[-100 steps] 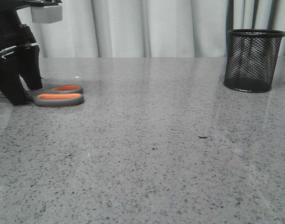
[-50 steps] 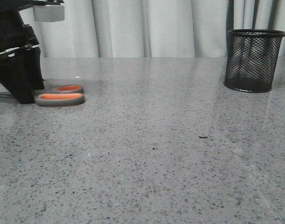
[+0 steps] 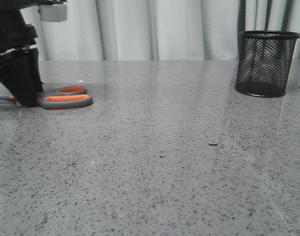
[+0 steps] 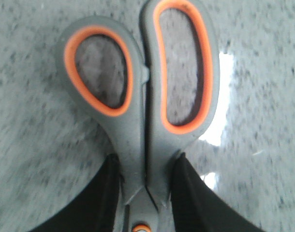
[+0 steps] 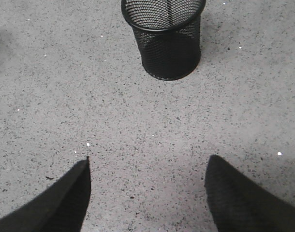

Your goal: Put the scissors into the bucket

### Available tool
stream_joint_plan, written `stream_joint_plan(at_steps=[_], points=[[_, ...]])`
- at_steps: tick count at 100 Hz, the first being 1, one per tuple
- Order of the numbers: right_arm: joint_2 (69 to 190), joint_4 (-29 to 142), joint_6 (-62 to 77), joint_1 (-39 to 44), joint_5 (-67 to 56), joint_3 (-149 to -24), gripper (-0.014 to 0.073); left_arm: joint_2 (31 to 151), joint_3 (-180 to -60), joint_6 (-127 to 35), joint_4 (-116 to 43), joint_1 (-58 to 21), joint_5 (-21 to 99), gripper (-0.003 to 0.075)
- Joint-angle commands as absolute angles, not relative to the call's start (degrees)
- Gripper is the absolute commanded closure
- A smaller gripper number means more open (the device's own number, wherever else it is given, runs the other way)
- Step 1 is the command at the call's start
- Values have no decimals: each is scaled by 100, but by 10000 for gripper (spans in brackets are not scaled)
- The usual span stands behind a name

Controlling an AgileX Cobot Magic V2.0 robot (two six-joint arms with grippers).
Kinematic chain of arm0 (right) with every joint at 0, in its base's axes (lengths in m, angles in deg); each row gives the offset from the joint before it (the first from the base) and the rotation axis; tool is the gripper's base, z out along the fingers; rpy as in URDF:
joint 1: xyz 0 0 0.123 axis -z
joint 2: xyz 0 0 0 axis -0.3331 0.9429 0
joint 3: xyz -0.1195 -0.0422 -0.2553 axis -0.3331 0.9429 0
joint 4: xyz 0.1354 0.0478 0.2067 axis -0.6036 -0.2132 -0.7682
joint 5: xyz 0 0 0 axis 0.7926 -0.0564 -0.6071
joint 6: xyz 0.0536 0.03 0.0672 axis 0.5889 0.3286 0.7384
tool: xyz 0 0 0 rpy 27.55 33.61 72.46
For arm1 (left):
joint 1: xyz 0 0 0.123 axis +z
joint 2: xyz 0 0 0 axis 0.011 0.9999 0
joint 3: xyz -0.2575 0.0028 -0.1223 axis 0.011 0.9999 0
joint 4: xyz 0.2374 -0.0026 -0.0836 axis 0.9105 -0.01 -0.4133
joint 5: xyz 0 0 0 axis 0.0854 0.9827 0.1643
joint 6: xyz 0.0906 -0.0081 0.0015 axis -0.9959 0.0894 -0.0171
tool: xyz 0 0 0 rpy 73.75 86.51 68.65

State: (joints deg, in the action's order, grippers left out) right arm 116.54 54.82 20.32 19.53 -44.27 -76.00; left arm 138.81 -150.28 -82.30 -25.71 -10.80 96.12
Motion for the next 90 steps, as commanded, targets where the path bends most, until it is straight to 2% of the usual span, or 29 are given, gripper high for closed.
stream_joint_plan(at_steps=[1, 22, 44, 67, 90], points=[[11667, 5180, 1828, 1963, -4138, -7795, 141, 13183, -15157, -8129, -2619, -1107, 9821, 741], [11749, 3477, 892, 1963, -4036, -7795, 141, 12138, -15157, -7820, -2693, -1225, 9821, 741], [12089, 1412, -295, 1963, -4045, -7804, 141, 11203, -15335, -7243, -2533, -1978, 9796, 741], [12525, -739, -1460, 1963, -4321, -7804, 141, 10988, -16001, -6249, -1862, -3041, 9787, 741], [12805, -1592, -1973, 1963, -4564, -7815, 141, 11051, -16260, -5766, -1399, -3922, 9662, 741]])
